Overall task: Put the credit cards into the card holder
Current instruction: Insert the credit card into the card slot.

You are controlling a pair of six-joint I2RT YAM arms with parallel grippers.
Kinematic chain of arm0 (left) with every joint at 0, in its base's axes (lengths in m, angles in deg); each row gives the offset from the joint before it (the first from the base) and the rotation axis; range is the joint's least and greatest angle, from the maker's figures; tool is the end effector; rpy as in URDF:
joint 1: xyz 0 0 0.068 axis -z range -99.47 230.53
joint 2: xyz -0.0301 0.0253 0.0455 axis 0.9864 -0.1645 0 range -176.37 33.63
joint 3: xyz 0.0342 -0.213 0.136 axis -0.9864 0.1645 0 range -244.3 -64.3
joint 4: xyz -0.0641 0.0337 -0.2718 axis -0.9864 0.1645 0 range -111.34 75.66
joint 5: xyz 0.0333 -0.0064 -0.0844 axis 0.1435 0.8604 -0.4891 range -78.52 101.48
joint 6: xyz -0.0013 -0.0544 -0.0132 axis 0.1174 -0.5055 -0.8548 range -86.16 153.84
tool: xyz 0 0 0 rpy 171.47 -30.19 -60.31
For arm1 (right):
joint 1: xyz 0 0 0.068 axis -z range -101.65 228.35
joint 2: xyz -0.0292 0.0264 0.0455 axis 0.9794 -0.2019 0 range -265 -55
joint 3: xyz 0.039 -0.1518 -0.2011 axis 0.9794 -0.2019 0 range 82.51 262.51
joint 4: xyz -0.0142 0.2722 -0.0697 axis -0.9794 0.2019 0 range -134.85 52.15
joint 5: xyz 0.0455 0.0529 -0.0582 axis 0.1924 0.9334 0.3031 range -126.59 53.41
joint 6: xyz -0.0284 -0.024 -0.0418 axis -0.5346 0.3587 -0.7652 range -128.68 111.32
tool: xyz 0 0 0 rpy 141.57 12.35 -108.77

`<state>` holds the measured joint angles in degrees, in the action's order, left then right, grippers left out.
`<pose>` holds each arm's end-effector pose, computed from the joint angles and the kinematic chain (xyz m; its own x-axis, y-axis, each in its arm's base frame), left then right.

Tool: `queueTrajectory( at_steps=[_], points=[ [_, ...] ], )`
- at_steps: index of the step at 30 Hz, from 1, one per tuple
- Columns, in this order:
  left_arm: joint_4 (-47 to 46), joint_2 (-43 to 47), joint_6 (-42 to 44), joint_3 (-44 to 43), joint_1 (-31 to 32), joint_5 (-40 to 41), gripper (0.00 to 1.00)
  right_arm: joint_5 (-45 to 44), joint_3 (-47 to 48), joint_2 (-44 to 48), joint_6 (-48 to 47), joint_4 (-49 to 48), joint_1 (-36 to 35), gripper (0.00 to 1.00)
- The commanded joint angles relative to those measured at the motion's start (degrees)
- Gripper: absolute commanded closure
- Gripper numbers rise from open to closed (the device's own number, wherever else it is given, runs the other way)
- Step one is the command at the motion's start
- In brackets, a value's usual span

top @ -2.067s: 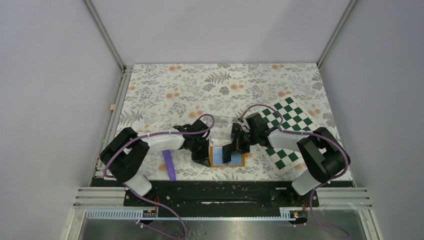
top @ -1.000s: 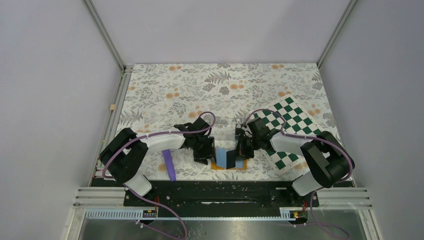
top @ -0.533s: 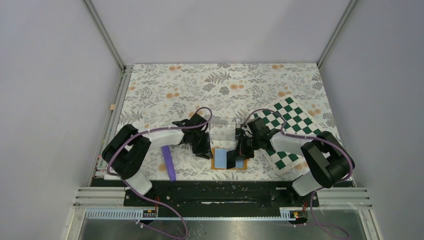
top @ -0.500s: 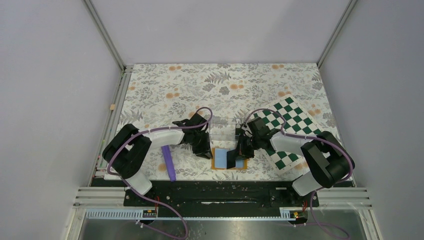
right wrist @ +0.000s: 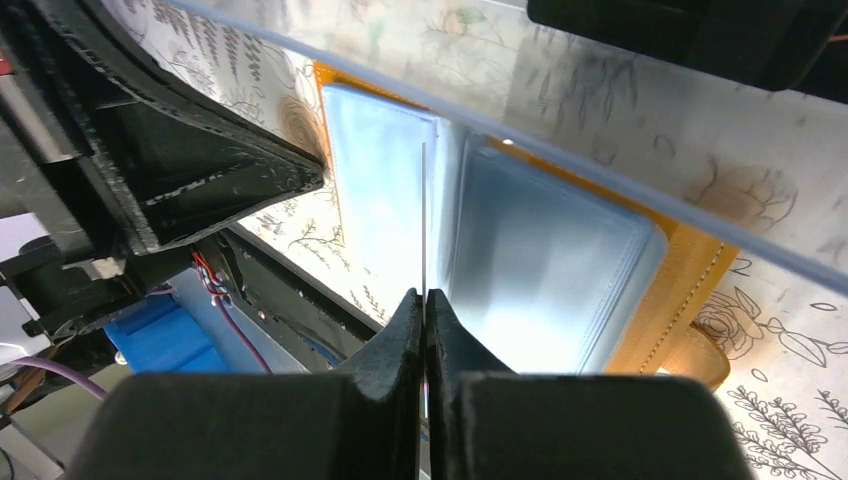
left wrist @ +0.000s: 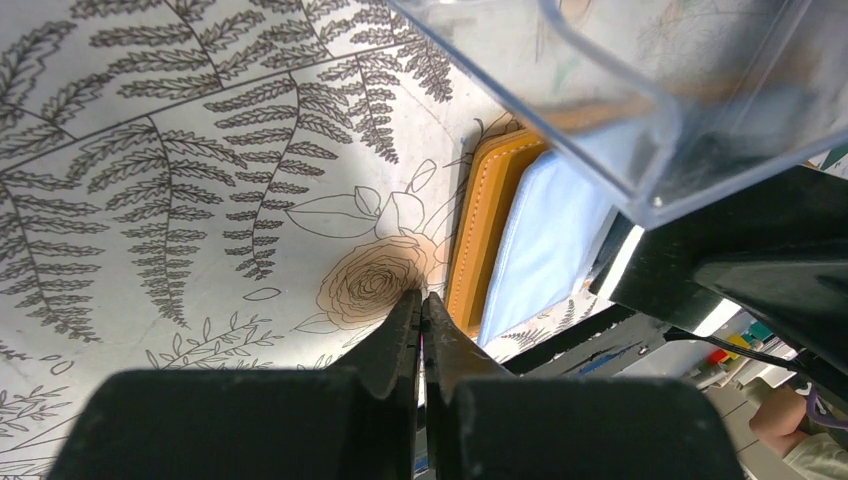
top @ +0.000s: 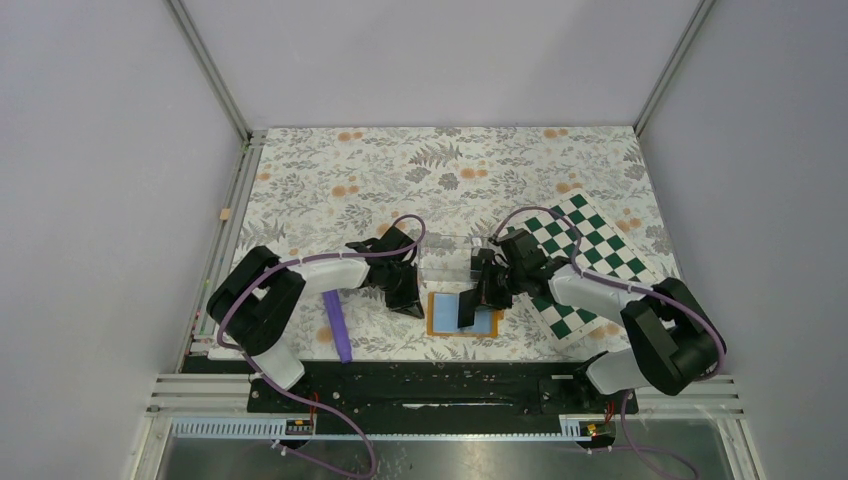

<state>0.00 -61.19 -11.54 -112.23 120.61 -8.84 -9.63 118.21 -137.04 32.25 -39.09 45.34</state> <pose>0.2264 -0.2080 0.1026 -0.9990 -0.0318 -0.0308 -0.0126 0.8714 -0.4904 0.2249 0.1670 0.1200 -0.9710 0.0654 -0.2298 -0.1099 0.7318 0.6727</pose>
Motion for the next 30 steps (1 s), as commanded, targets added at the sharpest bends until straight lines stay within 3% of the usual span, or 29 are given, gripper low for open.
queueTrajectory(
  at_steps=[1, 11, 19, 30],
  points=[
    [0.63, -1.18, 0.78, -0.25, 0.32, 1.33, 1.0, -2.47, -0.91, 4.34, -1.07, -1.72, -0.25, 1.0],
    [-2.26, -0.81, -1.24, 0.08, 0.88, -1.1, 1.0, -7.14, -2.03, 3.4, -1.31, -2.74, -0.24, 1.0],
    [-3.52, -1.56, -2.79, 0.4, 2.87, -1.7, 1.0, -3.97, -2.57, -1.31, 3.52, -11.76, -0.24, 1.0],
    [-5.17, -1.45, -4.36, 2.44, 4.0, -1.46, 1.0, -2.23, -3.39, -1.62, 5.8, -12.85, -0.23, 1.0]
  ],
)
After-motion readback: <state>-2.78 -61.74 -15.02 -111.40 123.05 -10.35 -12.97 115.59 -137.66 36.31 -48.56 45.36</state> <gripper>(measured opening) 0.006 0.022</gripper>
